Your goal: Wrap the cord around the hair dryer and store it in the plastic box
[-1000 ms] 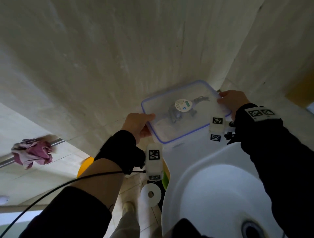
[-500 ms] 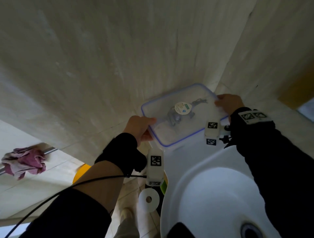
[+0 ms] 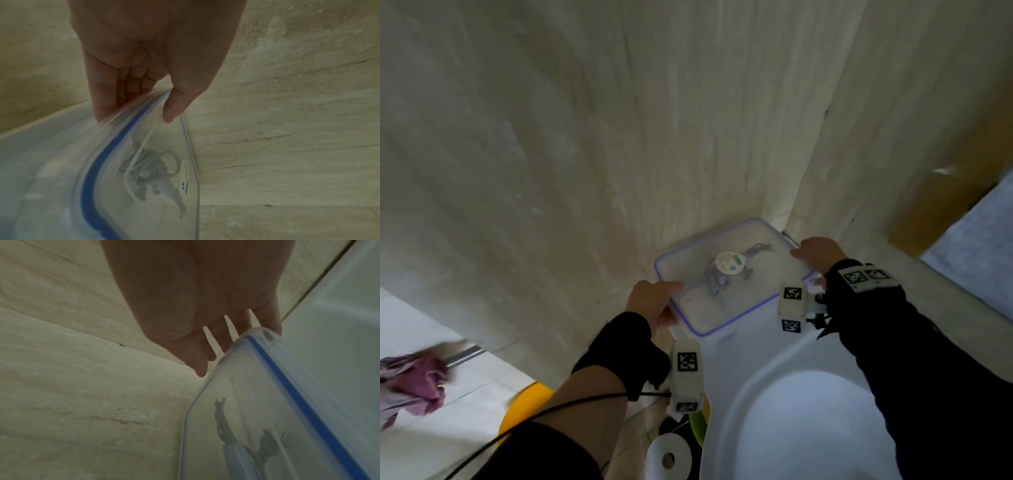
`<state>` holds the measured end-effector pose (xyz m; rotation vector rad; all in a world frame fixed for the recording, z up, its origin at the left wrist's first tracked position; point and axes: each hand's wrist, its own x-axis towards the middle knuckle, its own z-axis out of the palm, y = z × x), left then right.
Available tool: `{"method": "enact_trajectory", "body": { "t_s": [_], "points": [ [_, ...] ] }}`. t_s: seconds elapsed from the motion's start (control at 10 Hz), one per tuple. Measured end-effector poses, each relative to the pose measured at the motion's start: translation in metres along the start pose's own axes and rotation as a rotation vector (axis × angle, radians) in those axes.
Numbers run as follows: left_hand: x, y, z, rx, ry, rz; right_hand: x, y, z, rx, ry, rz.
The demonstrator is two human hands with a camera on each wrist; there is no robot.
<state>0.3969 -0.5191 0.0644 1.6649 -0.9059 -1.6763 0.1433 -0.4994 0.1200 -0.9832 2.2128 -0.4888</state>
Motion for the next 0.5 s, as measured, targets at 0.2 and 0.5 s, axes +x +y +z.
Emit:
{"method": "enact_trajectory", "body": {
  "t_s": [0.2, 0.5],
  "points": [
    [0.002, 0.001, -0.002, 0.027, -0.022, -0.011, -0.020, -0.002, -0.018, 0.133, 0.007, 0.020],
    [0.002, 0.014, -0.018, 0.064, -0.018, -0.031, -0.057, -0.015, -0.061, 0.578, 0.182, 0.023]
  ]
}}
